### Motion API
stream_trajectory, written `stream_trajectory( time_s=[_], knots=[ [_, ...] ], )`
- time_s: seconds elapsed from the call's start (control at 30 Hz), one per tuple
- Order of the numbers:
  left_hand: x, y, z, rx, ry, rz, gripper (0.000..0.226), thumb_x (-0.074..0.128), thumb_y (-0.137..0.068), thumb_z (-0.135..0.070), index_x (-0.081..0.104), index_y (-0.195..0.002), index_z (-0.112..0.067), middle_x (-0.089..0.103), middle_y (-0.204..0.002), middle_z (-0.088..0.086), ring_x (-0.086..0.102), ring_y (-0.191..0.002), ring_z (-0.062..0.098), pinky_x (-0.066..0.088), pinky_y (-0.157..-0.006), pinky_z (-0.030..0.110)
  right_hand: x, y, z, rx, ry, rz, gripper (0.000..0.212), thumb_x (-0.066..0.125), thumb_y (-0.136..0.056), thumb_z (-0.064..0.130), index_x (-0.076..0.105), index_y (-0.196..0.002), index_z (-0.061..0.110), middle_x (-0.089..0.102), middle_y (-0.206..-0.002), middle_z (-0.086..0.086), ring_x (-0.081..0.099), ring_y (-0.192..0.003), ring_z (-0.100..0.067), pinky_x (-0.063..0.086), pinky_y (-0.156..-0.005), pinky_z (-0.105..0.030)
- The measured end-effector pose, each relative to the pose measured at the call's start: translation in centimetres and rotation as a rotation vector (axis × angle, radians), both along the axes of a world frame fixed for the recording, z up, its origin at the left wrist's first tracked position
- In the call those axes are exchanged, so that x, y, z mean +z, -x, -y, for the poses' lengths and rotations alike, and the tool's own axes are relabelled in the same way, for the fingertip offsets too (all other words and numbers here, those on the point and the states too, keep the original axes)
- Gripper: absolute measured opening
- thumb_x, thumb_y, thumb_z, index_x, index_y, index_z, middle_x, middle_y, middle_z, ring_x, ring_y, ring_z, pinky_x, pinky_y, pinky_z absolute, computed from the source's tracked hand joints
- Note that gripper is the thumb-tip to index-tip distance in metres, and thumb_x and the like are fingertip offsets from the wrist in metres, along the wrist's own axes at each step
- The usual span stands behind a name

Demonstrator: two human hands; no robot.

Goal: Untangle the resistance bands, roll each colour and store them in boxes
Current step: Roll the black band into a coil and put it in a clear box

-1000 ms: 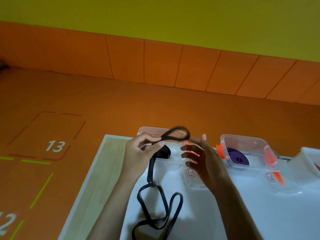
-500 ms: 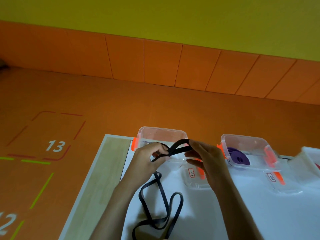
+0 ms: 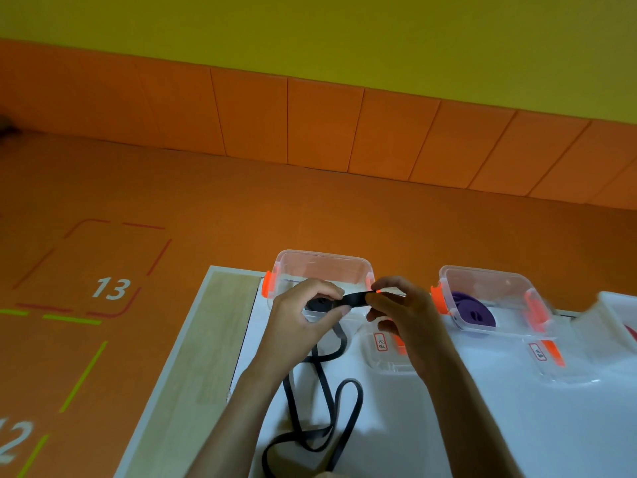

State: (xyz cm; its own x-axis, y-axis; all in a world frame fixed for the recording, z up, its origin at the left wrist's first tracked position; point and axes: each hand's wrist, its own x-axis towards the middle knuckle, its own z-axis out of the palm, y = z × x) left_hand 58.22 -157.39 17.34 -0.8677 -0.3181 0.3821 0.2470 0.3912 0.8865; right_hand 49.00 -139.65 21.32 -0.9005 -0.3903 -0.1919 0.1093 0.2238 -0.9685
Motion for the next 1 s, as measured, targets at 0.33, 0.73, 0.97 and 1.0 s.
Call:
stream_trajectory(
  time_s=[0.33, 0.73, 0.97, 1.0],
  knots=[
    [0.1, -0.3, -0.6, 0.071, 0.095, -0.023, 0.015, 0.085, -0.088, -0.027, 0.072, -0.092, -0.034, 0.075, -0.094, -0.022, 0.074, -0.095, 0.006, 0.057, -0.086, 0.022, 0.0, -0.9, -0.1, 0.016, 0.232, 0.231, 0.006, 0.074, -0.095, 0.014, 0.077, -0.093, 0.02, 0.066, -0.077, -0.002, 0.051, -0.06, -0.013, 0.038, -0.053, -0.024],
    [0.4, -0.8, -1.5, 0.115, -0.172, -0.065, 0.02, 0.087, -0.085, -0.009, 0.085, -0.098, -0.024, 0.08, -0.104, -0.013, 0.078, -0.101, 0.014, 0.063, -0.086, 0.028, -0.5, -2.2, 0.3, 0.113, 0.28, 0.032, 0.019, 0.063, -0.1, -0.002, 0.078, -0.106, 0.007, 0.08, -0.101, -0.017, 0.078, -0.099, -0.033, 0.064, -0.091, -0.038],
    [0.5, -1.2, -2.0, 0.113, -0.269, -0.073, 0.026, 0.084, -0.088, -0.014, 0.084, -0.098, -0.038, 0.08, -0.1, -0.01, 0.077, -0.099, 0.015, 0.06, -0.086, 0.025, -0.7, -3.5, 0.2, 0.175, 0.26, 0.024, 0.017, 0.071, -0.098, 0.011, 0.078, -0.114, 0.013, 0.079, -0.092, -0.021, 0.079, -0.095, -0.034, 0.064, -0.084, -0.032],
    [0.3, -1.3, -2.1, 0.097, -0.27, -0.054, 0.023, 0.083, -0.089, -0.017, 0.085, -0.1, -0.038, 0.081, -0.102, -0.011, 0.077, -0.101, 0.014, 0.06, -0.089, 0.027, -1.1, -3.7, 0.2, 0.157, 0.252, 0.023, 0.019, 0.071, -0.098, 0.009, 0.075, -0.116, 0.007, 0.079, -0.092, -0.021, 0.079, -0.093, -0.035, 0.064, -0.083, -0.034]
  ],
)
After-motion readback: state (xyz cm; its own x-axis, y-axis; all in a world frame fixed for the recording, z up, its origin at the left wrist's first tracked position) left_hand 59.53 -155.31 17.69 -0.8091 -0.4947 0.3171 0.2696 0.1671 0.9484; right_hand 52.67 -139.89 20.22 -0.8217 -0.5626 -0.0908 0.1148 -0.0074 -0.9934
